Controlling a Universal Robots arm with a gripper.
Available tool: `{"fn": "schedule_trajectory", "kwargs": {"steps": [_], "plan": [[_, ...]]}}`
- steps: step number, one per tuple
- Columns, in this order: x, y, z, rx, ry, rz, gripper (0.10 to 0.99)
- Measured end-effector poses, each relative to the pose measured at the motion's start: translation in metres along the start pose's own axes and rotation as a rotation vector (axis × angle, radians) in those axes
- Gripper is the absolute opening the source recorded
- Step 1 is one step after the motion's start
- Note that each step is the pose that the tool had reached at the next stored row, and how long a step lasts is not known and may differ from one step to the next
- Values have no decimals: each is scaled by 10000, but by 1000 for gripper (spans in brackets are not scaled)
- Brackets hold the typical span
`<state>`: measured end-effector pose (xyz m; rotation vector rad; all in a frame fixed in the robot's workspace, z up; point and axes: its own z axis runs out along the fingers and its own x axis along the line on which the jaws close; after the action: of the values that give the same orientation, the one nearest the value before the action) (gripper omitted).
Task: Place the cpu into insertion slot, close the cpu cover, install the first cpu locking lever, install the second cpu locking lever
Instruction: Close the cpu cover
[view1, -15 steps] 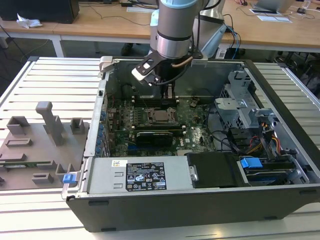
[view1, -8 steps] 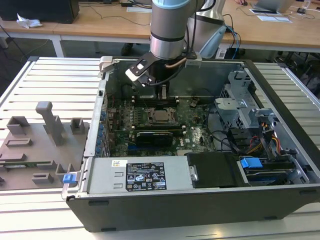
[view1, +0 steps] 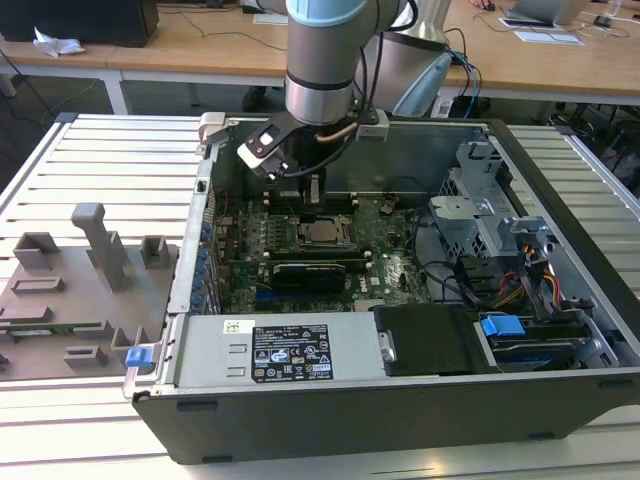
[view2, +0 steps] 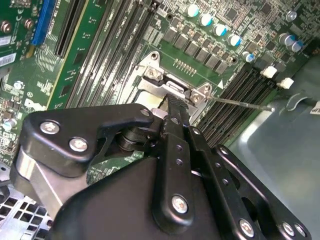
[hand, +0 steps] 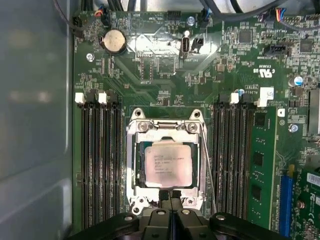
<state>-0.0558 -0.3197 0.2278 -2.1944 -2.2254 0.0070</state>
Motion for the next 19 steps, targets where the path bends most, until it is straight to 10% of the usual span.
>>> {"fn": "schedule_trajectory", "kwargs": {"steps": [13,19], "plan": [[7,-67,228,4,-5,-23,106],[6,75,221,-2,7,-54,106]]}}
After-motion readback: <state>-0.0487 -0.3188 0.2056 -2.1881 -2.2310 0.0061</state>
